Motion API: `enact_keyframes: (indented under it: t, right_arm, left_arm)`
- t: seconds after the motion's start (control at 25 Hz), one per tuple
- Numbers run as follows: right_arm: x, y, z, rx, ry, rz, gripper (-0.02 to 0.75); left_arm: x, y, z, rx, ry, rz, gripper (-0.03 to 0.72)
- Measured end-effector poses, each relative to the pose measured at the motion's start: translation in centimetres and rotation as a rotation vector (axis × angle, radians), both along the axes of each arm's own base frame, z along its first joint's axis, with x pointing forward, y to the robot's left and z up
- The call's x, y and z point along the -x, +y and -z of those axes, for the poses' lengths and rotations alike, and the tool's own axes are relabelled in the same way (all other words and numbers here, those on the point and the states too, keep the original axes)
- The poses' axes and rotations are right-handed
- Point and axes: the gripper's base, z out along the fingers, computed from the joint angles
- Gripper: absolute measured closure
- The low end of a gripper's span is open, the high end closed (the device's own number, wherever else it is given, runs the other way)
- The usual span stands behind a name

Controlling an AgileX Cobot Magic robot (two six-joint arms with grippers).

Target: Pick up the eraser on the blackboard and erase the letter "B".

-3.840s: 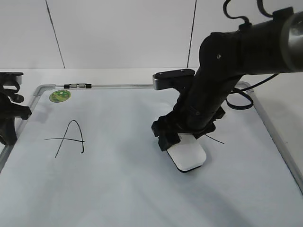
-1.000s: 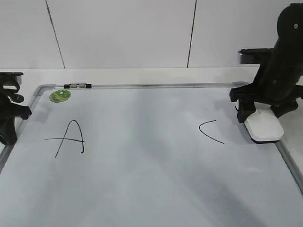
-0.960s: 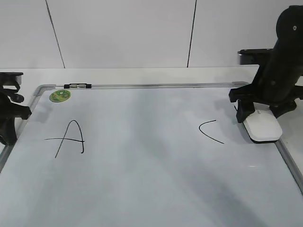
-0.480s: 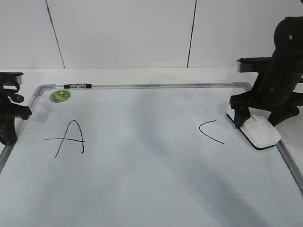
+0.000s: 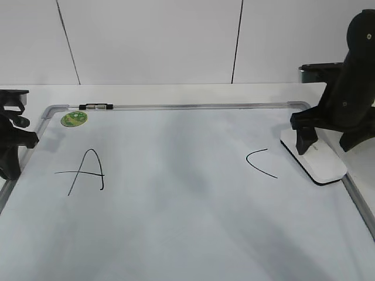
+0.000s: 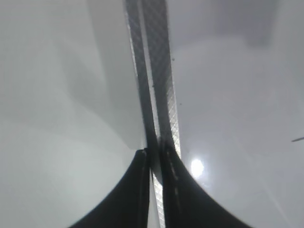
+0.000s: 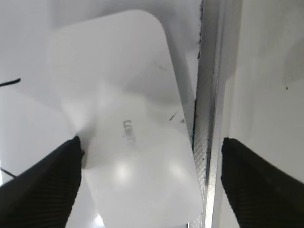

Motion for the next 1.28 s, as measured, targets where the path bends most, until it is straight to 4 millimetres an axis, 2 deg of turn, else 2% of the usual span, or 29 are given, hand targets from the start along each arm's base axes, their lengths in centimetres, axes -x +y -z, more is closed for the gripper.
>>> enact_keyframes:
  t: [0.24, 0.4, 0.52, 0.6, 0.76, 1.0, 1.28]
  right_arm:
    - [0.6, -0.1, -0.6, 0.007, 0.036, 0.002, 0.003]
    - [1.2, -0.2, -2.7, 0.002, -0.015, -0.007, 0.003]
    - [1.8, -0.3, -4.4, 0.000, -0.045, -0.014, 0.003]
    - [2.3, -0.4, -5.3, 0.001, -0.051, -0.021, 0.003]
    - [3.3, -0.5, -7.0, 0.002, -0.063, -0.026, 0.003]
    - [5.2, -0.8, -9.4, 0.004, -0.069, -0.027, 0.003]
    - [8.1, -1.2, -13.0, -0.006, -0.111, -0.022, 0.003]
  left_arm:
    - [0.0, 0.0, 0.0, -0.003, 0.000, 0.008, 0.642]
    - [-0.1, 0.2, -0.5, -0.017, 0.012, 0.047, 0.531]
    - [-0.6, 0.1, -1.8, -0.016, -0.008, 0.049, 0.442]
    - [-0.8, 0.1, -2.7, -0.016, -0.019, 0.052, 0.414]
    - [-0.9, 0.1, -4.5, -0.015, -0.026, 0.054, 0.398]
    - [0.1, 0.1, -6.9, -0.014, -0.034, 0.057, 0.395]
    - [1.7, 0.2, -11.4, -0.012, -0.149, 0.058, 0.394]
